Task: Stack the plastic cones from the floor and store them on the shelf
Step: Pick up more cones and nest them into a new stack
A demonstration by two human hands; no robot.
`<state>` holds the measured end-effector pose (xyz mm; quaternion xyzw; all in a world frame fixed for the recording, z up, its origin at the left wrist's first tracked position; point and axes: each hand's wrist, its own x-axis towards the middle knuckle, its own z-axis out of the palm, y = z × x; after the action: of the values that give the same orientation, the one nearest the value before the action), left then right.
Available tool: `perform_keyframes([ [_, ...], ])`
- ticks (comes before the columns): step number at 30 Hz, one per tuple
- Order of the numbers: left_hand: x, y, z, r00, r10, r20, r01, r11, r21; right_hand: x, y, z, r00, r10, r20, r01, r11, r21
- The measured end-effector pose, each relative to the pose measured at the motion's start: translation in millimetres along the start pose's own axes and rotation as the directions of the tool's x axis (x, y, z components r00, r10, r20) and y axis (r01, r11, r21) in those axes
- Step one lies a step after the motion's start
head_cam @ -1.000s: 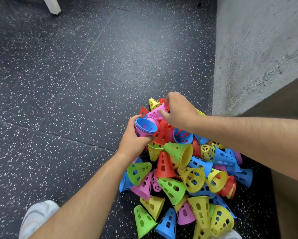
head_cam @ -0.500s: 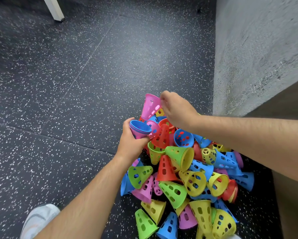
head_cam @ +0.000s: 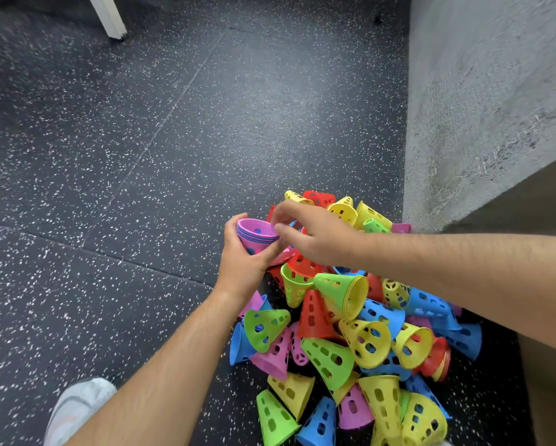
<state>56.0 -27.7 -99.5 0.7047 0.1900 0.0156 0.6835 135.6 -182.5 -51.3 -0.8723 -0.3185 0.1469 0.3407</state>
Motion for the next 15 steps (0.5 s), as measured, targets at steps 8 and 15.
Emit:
perform_keyframes([
  [8, 1.2, -14.1, -8.9, 1.000, -0.029, 0.013, 0.027, 0.993, 0.117, 48.4, 28.7, 3.7, 0.951, 0.307, -0.030, -0.300, 0.897, -0.326],
  [15, 8.4, -16.4, -10.4, 0.998, -0.047, 0.039, 0.041, 0.988, 0.148, 56.7, 30.9, 14.8, 0.823, 0.555, 0.121, -0.402, 0.719, -0.566],
])
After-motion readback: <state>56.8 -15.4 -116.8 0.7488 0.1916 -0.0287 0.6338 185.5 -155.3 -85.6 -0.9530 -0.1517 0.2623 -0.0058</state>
